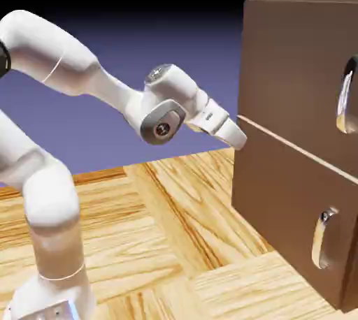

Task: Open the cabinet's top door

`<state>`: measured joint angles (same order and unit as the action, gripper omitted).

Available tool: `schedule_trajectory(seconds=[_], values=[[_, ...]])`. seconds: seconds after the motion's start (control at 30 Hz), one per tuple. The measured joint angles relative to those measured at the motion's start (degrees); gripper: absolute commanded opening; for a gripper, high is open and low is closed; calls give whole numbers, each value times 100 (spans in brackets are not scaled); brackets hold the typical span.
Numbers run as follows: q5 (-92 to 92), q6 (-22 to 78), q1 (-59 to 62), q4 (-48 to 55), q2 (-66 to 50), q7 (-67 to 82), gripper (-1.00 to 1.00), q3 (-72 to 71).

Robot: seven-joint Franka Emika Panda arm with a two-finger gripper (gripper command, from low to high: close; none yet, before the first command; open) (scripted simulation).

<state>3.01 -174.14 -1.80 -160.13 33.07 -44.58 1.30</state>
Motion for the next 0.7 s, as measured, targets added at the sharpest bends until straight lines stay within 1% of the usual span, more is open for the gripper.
schedule_trajectory(seconds=[0.7], values=[[5233, -233, -1929, 1508, 709, -3697, 0, 2265]])
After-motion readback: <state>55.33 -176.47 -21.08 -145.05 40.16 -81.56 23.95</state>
